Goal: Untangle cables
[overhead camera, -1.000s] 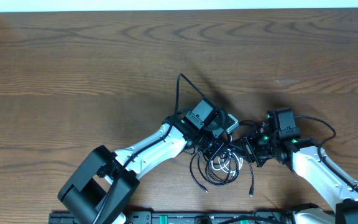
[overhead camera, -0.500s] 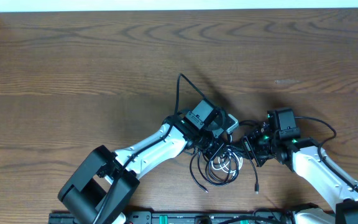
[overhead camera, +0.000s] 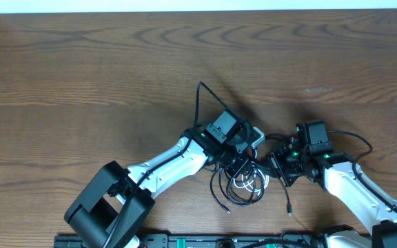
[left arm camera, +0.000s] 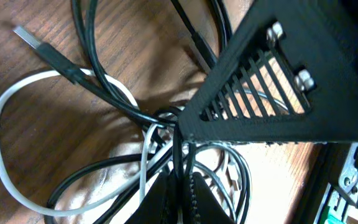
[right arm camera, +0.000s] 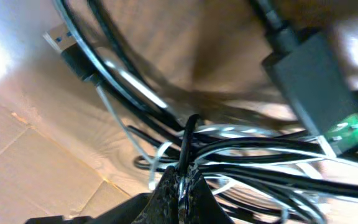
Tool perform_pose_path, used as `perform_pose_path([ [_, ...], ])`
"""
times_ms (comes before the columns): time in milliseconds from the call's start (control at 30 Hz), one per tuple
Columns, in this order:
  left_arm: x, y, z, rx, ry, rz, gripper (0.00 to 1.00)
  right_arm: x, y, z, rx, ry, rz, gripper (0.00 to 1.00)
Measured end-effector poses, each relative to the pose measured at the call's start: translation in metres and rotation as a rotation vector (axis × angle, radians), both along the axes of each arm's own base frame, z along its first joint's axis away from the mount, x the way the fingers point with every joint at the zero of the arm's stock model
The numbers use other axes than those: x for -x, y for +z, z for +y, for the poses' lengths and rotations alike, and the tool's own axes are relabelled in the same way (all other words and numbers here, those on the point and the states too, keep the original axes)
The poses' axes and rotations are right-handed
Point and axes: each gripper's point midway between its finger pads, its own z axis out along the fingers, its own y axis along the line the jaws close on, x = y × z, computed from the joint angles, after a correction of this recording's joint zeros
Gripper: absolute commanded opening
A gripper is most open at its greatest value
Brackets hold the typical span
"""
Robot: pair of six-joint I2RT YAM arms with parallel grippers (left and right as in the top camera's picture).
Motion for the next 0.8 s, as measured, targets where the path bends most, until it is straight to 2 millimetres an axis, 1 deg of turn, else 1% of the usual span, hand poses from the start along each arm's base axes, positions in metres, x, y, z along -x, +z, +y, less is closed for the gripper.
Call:
perform_pose_path([
  [67,0.0,0.0,-0.001,0.004,-0.002,0.0,0.07,0.004,-0.003,-0.002,0.016,0.011,0.009,0.01],
  [367,-0.005,0.003,-0.003,0.025,0.01,-0.008,0.07,0.007,-0.011,-0.012,0.095,0.065,-0.024,0.01],
  [433,-0.01,0.004,0.001,0.028,0.039,0.007,0.07,0.009,-0.014,-0.017,0.123,0.064,-0.018,0.01],
  [533,-0.026,0.01,0.01,0.04,0.107,0.014,0.07,0.01,-0.017,-0.021,0.155,0.064,-0.019,0.01],
  [633,-0.046,0.034,0.023,0.081,0.184,-0.023,0.07,0.011,-0.02,-0.027,0.191,0.063,-0.017,0.01],
  [667,-0.052,0.045,0.027,0.101,0.204,-0.043,0.08,0.01,-0.021,-0.028,0.198,0.062,-0.019,0.01],
  [733,-0.058,0.067,0.031,0.139,0.229,-0.086,0.08,0.01,-0.022,-0.03,0.211,0.06,-0.021,0.01],
  [800,-0.059,0.089,0.033,0.18,0.238,-0.132,0.07,0.009,-0.023,-0.032,0.222,0.058,-0.022,0.01],
])
